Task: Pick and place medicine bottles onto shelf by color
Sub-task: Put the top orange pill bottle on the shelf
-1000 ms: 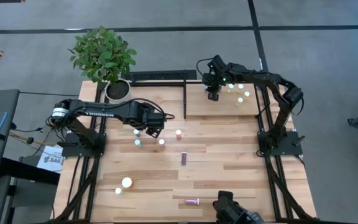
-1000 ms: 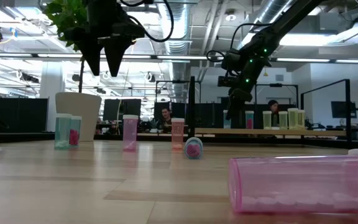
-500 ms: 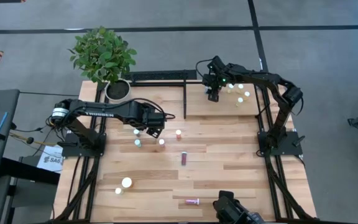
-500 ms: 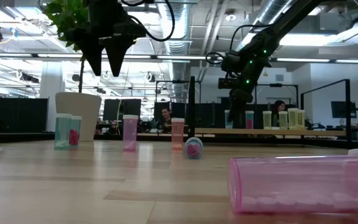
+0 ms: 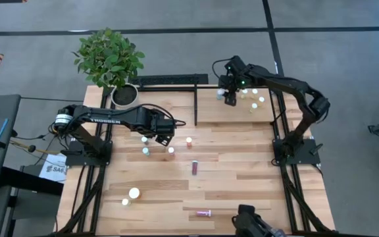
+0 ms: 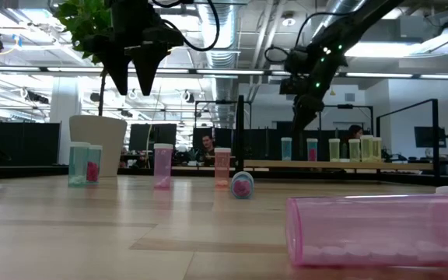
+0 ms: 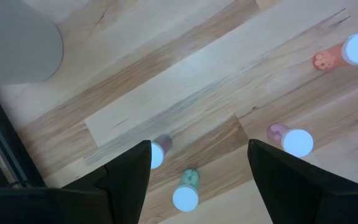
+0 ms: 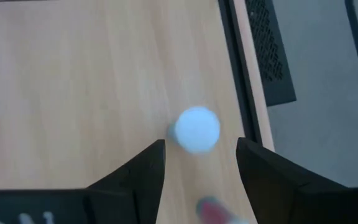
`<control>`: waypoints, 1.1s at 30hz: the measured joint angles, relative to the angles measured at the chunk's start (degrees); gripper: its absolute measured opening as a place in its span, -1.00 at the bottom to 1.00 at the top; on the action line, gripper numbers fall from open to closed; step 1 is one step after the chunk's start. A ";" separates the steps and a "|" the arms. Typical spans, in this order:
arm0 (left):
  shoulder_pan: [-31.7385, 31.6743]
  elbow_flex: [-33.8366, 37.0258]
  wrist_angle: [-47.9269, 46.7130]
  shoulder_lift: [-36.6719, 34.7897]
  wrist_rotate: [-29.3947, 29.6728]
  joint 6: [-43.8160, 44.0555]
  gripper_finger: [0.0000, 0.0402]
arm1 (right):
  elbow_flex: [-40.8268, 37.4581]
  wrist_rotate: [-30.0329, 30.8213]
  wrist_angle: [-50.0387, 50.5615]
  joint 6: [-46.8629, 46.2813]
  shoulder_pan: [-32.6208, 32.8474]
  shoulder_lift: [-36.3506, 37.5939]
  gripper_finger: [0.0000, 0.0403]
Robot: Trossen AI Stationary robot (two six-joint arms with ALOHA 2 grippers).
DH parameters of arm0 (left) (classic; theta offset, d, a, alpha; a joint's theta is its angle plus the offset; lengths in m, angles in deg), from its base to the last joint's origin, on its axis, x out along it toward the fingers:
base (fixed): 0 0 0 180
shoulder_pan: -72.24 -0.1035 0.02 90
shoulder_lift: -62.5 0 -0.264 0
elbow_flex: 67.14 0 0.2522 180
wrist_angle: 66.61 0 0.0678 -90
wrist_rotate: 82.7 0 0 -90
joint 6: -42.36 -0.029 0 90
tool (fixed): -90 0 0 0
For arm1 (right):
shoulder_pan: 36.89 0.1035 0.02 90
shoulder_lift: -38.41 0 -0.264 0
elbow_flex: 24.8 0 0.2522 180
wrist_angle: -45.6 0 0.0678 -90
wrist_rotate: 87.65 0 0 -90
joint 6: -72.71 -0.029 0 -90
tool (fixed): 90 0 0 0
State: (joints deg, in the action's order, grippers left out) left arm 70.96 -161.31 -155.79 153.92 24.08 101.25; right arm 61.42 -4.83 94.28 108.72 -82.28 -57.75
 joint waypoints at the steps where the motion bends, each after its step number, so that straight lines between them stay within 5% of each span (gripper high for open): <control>1: 0.00 0.00 -0.02 0.00 0.00 0.00 0.26 | 0.00 0.02 1.03 0.00 0.00 0.75 0.08; 12: 0.00 0.00 -0.04 0.00 -1.27 -0.65 0.26 | 0.02 -0.31 10.01 -10.10 3.42 10.36 0.02; 20: 0.54 0.00 -0.05 0.00 -3.61 -3.57 0.26 | 0.02 -0.51 14.62 -23.09 14.38 14.99 -0.07; 33: 10.31 0.00 -0.19 0.00 -4.03 -8.72 0.26 | 0.03 -0.39 -4.24 -36.04 37.91 9.26 -0.12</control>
State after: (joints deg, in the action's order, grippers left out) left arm 81.27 -161.31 -155.98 153.92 20.05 92.53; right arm 61.46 -5.22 90.05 72.69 -44.36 -48.49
